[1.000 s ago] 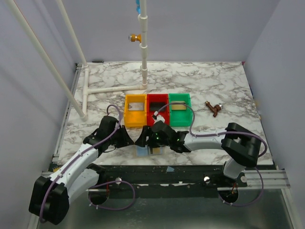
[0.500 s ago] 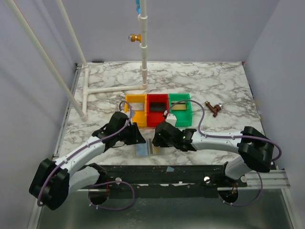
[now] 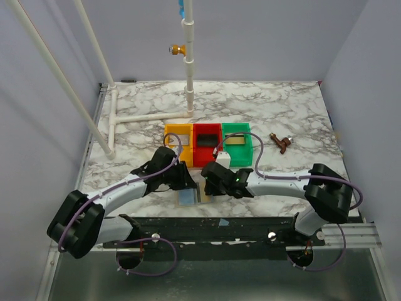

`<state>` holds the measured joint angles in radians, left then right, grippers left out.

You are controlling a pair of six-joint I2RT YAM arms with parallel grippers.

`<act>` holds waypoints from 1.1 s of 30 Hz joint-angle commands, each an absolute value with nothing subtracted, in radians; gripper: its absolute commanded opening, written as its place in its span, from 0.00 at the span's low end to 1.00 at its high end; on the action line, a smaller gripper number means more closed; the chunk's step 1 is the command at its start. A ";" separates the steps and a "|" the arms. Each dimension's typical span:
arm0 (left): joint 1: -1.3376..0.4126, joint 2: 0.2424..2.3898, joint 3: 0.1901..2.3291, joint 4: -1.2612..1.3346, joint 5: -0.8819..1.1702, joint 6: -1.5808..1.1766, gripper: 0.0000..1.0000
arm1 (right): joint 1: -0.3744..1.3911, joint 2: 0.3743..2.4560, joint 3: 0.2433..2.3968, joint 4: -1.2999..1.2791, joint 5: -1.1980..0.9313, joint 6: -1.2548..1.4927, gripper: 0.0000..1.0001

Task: Take the credit cards out of the card holder
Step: Remove the credit card from the card holder.

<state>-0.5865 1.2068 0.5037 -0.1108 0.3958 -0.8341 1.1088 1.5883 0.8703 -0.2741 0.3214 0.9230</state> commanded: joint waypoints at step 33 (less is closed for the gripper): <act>-0.594 1.249 0.450 -0.135 0.236 -0.750 0.25 | 1.120 1.665 0.905 -0.310 0.338 0.898 0.37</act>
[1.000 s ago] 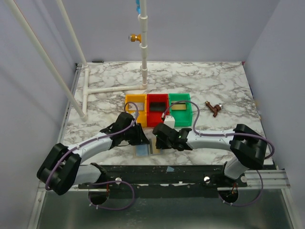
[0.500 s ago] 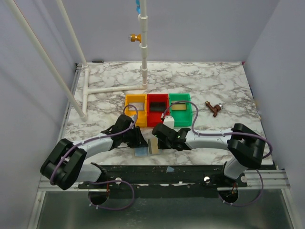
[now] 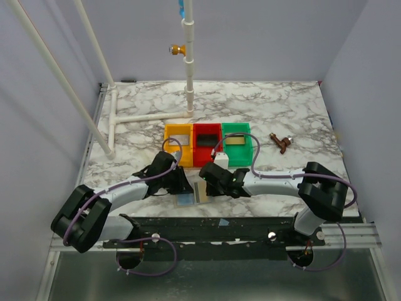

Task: Take the credit cards out of the card holder
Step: Remove the credit card from the card holder.

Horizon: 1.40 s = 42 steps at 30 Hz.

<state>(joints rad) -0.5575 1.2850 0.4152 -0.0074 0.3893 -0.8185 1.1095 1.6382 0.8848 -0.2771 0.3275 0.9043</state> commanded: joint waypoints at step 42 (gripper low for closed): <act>-0.537 1.288 0.286 0.238 0.524 -0.947 0.00 | 1.151 1.741 0.928 -0.301 0.325 0.910 0.21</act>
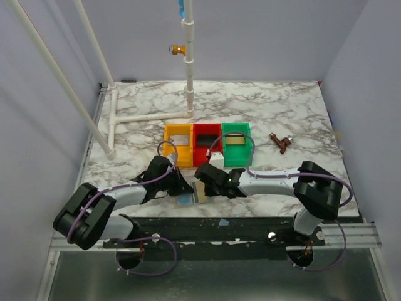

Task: Take the credit cards out of the card holder
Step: Remove the credit card from the card holder.

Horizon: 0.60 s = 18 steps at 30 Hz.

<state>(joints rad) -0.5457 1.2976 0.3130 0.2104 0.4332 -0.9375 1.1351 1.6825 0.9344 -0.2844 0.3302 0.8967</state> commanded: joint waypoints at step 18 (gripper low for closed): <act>-0.419 1.238 0.265 0.162 0.578 -0.865 0.00 | 1.151 1.714 0.880 -0.357 0.392 0.955 0.25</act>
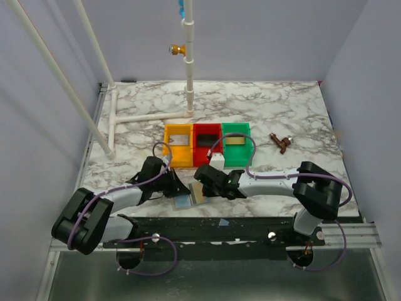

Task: Take the credit cards out of the card holder
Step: Remove the credit card from the card holder.

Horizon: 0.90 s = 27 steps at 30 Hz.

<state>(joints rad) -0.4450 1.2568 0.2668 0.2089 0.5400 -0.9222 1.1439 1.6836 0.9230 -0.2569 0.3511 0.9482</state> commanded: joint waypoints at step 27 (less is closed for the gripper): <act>-0.378 1.251 0.329 0.003 0.548 -0.745 0.00 | 1.151 1.712 0.897 -0.391 0.439 0.939 0.30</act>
<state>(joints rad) -0.3916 1.2579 0.3157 0.0681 0.5835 -0.7959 1.1473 1.6836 0.9222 -0.2691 0.3801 0.9531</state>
